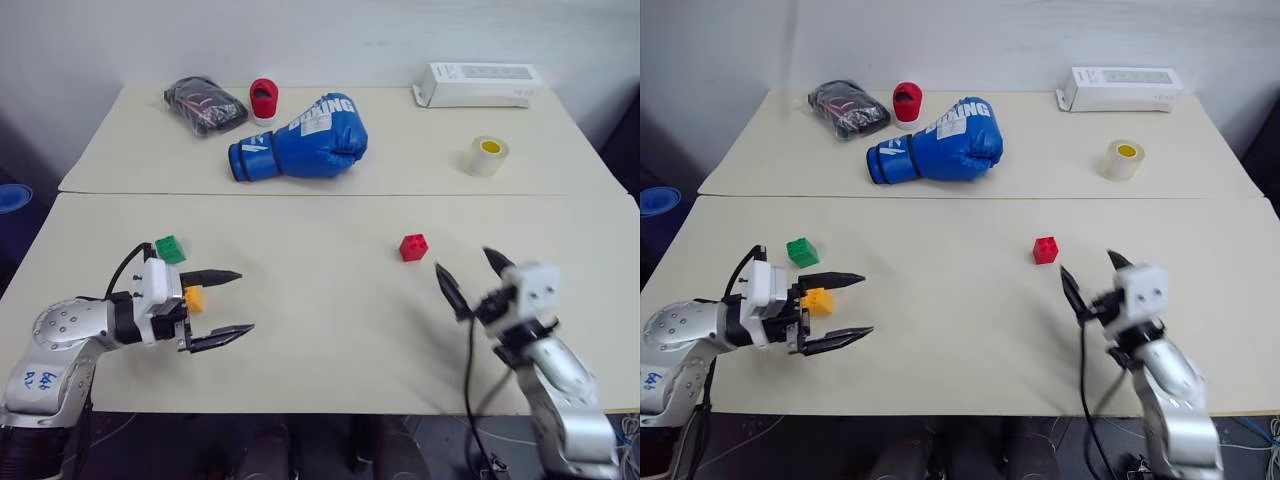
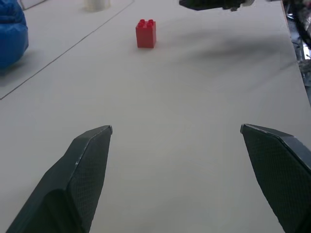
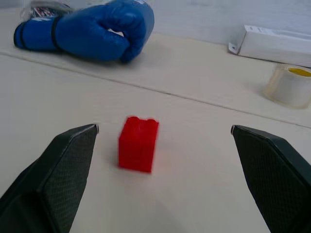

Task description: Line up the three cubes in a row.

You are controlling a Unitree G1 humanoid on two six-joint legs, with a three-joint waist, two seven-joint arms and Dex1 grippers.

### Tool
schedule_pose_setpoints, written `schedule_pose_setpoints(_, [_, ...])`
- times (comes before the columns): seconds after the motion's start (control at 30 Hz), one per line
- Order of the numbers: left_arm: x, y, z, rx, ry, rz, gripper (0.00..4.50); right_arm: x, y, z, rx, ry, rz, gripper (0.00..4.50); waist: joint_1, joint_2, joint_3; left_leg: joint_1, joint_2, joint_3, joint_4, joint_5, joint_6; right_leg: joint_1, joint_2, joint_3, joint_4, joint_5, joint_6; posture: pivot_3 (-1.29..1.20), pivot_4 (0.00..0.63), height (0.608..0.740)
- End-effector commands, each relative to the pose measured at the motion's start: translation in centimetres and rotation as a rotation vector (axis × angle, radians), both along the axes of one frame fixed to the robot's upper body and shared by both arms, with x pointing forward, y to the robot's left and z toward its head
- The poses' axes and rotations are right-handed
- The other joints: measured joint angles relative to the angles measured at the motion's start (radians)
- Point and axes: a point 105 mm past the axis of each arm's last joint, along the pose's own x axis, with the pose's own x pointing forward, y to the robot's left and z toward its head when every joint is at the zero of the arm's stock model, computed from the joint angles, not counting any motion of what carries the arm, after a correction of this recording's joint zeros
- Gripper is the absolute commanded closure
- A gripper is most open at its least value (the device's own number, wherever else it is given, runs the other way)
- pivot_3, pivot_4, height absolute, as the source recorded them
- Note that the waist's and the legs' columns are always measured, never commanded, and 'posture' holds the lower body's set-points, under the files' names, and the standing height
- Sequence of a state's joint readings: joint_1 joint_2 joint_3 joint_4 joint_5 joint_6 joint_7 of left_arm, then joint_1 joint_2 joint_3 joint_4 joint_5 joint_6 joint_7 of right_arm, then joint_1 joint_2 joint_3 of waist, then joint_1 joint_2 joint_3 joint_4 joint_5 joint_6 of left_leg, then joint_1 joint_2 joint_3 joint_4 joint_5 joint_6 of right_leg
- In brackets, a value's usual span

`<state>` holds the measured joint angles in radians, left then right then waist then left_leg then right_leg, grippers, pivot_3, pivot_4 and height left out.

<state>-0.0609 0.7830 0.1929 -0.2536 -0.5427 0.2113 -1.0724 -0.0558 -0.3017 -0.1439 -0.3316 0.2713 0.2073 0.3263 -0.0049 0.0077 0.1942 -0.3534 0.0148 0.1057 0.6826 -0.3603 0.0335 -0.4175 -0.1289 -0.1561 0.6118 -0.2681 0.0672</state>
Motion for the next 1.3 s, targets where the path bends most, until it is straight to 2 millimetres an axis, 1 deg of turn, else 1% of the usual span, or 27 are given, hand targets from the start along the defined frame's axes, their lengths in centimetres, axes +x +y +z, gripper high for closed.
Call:
schedule_pose_setpoints(0.03, [-0.2, -0.7, 0.8, 0.002, -0.042, -0.02, 0.04, 2.6, 1.0, -0.2, 0.008, 0.031, -0.067, 0.0, 0.004, 0.0, 0.0, -0.001, -0.001, 0.0, 0.0, 0.0, 0.001, 0.0, 0.0, 0.0, 0.0, 0.0, 0.0, 0.0, 0.15, 0.74])
schedule_pose_setpoints(0.1, [-0.2, -0.7, 0.8, 0.007, -0.05, -0.014, 0.04, 3.8, 1.9, -0.3, 0.011, 0.035, -0.066, 0.0, 0.004, 0.0, 0.0, -0.001, -0.001, 0.0, 0.0, 0.001, 0.001, 0.0, 0.0, -0.001, 0.0, 0.0, 0.0, 0.0, 0.15, 0.74])
schedule_pose_setpoints(0.2, [-0.4, -0.6, 0.5, 0.023, -0.049, -0.012, 0.04, 5.0, 2.8, -0.6, 0.02, 0.046, -0.073, 0.0, -0.001, 0.0, 0.0, -0.002, -0.002, 0.0, 0.0, 0.001, 0.002, 0.0, 0.0, -0.001, -0.001, 0.0, 0.001, 0.0, 0.15, 0.74])
schedule_pose_setpoints(0.3, [-0.6, -0.6, 0.2, 0.045, -0.048, -0.011, 0.04, 5.5, 2.6, -1.2, 0.02, 0.054, -0.098, 0.0, -0.005, 0.0, 0.0, -0.002, -0.001, 0.0, 0.0, 0.001, 0.002, 0.0, 0.001, -0.001, -0.001, 0.0, 0.001, 0.0, 0.15, 0.74])
schedule_pose_setpoints(0.4, [-0.4, -0.5, 0.5, 0.032, -0.062, 0.005, 0.04, 5.7, 2.2, -1.7, 0.032, 0.068, -0.112, 0.0, -0.009, 0.0, 0.0, -0.002, -0.001, 0.0, 0.0, 0.002, 0.002, 0.0, 0.001, -0.001, 0.0, 0.0, 0.001, 0.0, 0.15, 0.74])
schedule_pose_setpoints(0.43, [-0.4, -0.5, 0.5, 0.033, -0.063, 0.008, 0.0, 5.7, 2.3, -1.7, 0.039, 0.069, -0.107, 0.4, -0.01, 0.0, 0.0, -0.002, -0.001, 0.0, 0.0, 0.002, 0.002, 0.0, 0.001, -0.001, 0.0, 0.0, 0.001, 0.0, 0.15, 0.74])
schedule_pose_setpoints(0.5, [-0.4, -0.3, 0.4, 0.042, -0.064, 0.009, 0.0, 5.6, 2.4, -1.6, 0.067, 0.065, -0.097, 0.87, -0.012, 0.0, 0.0, -0.002, -0.001, 0.0, 0.0, 0.002, 0.002, 0.0, 0.001, -0.001, 0.0, 0.0, 0.001, 0.0, 0.15, 0.74])
schedule_pose_setpoints(0.53, [-0.4, -0.2, 0.4, 0.044, -0.064, 0.012, 0.0, 5.5, 2.5, -1.5, 0.075, 0.056, -0.085, 1.33, -0.014, 0.0, 0.0, -0.002, -0.001, 0.0, 0.0, 0.003, 0.001, 0.0, 0.001, -0.001, 0.0, 0.0, 0.001, 0.0, 0.15, 0.74])
schedule_pose_setpoints(0.57, [-0.5, -0.1, 0.3, 0.049, -0.062, 0.015, 0.0, 5.3, 2.6, -1.5, 0.078, 0.054, -0.072, 1.53, -0.017, 0.0, 0.0, -0.002, -0.001, 0.0, 0.0, 0.003, 0.001, 0.0, 0.001, -0.001, 0.0, 0.0, 0.001, 0.0, 0.15, 0.74])
schedule_pose_setpoints(0.7, [-0.7, 0.5, -0.2, 0.076, -0.048, 0.023, 0.0, 4.8, 2.5, -1.9, 0.103, 0.057, -0.035, 2.93, -0.023, 0.0, 0.0, -0.002, -0.001, 0.0, 0.0, 0.002, 0.001, 0.0, 0.001, -0.001, 0.0, 0.0, 0.001, 0.0, 0.15, 0.74])
schedule_pose_setpoints(0.73, [-0.5, 0.6, -0.2, 0.079, -0.049, 0.026, 0.0, 4.8, 2.3, -2.0, 0.1, 0.059, -0.026, 3.04, -0.023, 0.0, 0.0, -0.002, -0.001, 0.0, 0.0, 0.002, 0.001, 0.0, 0.001, -0.001, 0.0, 0.0, 0.001, 0.0, 0.15, 0.74])
schedule_pose_setpoints(0.8, [-0.1, 0.8, 0.1, 0.077, -0.06, 0.035, 0.0, 4.7, 2.1, -1.7, 0.125, 0.058, 0.025, 3.01, -0.022, 0.0, 0.0, -0.002, -0.001, 0.0, 0.0, 0.002, 0.001, 0.0, 0.001, -0.001, 0.0, 0.0, 0.001, 0.0, 0.15, 0.74])
schedule_pose_setpoints(0.83, [0.2, 0.9, 0.3, 0.073, -0.065, 0.036, 0.0, 4.5, 2.3, -1.0, 0.13, 0.046, 0.086, 3.01, -0.021, 0.0, 0.0, -0.002, -0.001, 0.0, 0.0, 0.003, 0.002, 0.0, 0.001, -0.001, 0.0, 0.0, 0.001, 0.0, 0.15, 0.74])
schedule_pose_setpoints(0.87, [0.4, 0.8, 0.4, 0.065, -0.07, 0.037, 0.0, 4.2, 2.1, -0.5, 0.081, 0.034, 0.141, 3.01, -0.021, 0.0, 0.0, -0.002, -0.001, -0.001, 0.0, 0.003, 0.002, 0.0, 0.001, -0.001, 0.0, 0.0, 0.001, 0.0, 0.15, 0.74])
schedule_pose_setpoints(0.9, [0.5, 0.7, 0.5, 0.061, -0.068, 0.031, 0.0, 3.6, 1.7, 0.5, 0.009, 0.005, 0.245, 3.01, -0.019, 0.001, 0.0, -0.002, -0.001, -0.001, 0.0, 0.003, 0.002, 0.0, 0.0, -0.001, 0.0, 0.0, 0.001, 0.0, 0.15, 0.74])
schedule_pose_setpoints(0.97, [0.5, 0.5, 0.4, 0.063, -0.062, 0.004, 0.0, 0.9, 1.7, 2.6, -0.107, -0.042, 0.54, 3.01, -0.016, 0.002, 0.001, -0.002, -0.002, -0.001, 0.0, 0.003, 0.003, 0.0, -0.001, -0.001, -0.001, 0.001, 0.002, 0.0, 0.15, 0.74])
schedule_pose_setpoints(1.0, [0.5, 0.5, 0.5, 0.062, -0.06, -0.002, 0.0, 0.0, 1.7, 3.1, -0.133, -0.053, 0.63, 3.01, -0.016, 0.003, 0.002, -0.002, -0.003, 0.0, 0.0, 0.002, 0.005, 0.001, -0.001, -0.001, -0.002, 0.001, 0.002, 0.0, 0.15, 0.74])
schedule_pose_setpoints(1.07, [0.6, 0.4, 0.8, 0.054, -0.068, -0.017, 0.0, -1.6, 2.1, 2.5, -0.296, -0.027, 0.808, 3.01, -0.016, 0.001, 0.001, -0.002, -0.002, -0.001, 0.0, 0.001, 0.005, 0.002, 0.0, -0.002, -0.004, 0.002, 0.003, 0.0, 0.15, 0.74])
schedule_pose_setpoints(1.1, [0.6, 0.4, 0.9, 0.054, -0.072, -0.025, 0.0, -2.2, 2.2, 1.7, -0.376, -0.011, 0.885, 3.01, -0.02, 0.0, 0.001, -0.001, -0.001, -0.001, 0.0, 0.001, 0.005, 0.003, 0.0, -0.003, -0.005, 0.002, 0.003, 0.0, 0.15, 0.74])
schedule_pose_setpoints(1.17, [0.8, 0.3, 1.1, 0.056, -0.08, -0.032, 0.0, -3.1, 2.3, 0.3, -0.479, 0.013, 1.009, 3.01, -0.023, 0.0, 0.0, 0.001, -0.001, -0.001, 0.0, 0.001, 0.004, 0.005, 0.001, -0.003, -0.005, 0.002, 0.003, 0.0, 0.15, 0.74])
schedule_pose_setpoints(1.2, [0.9, 0.3, 1.2, 0.054, -0.078, -0.033, 0.0, -3.4, 2.6, -0.5, -0.498, 0.026, 1.064, 3.01, -0.023, 0.0, 0.0, 0.001, -0.001, -0.001, 0.0, 0.001, 0.004, 0.005, 0.001, -0.003, -0.004, 0.002, 0.003, 0.0, 0.15, 0.74])
schedule_pose_setpoints(1.3, [0.7, 0.1, 0.9, 0.059, -0.067, -0.052, 0.0, -3.3, 3.6, -1.9, -0.471, 0.043, 1.144, 3.01, -0.022, 0.0, 0.001, 0.002, -0.001, -0.001, 0.0, 0.002, 0.004, 0.006, 0.0, -0.003, -0.003, 0.002, 0.003, 0.0, 0.15, 0.74])
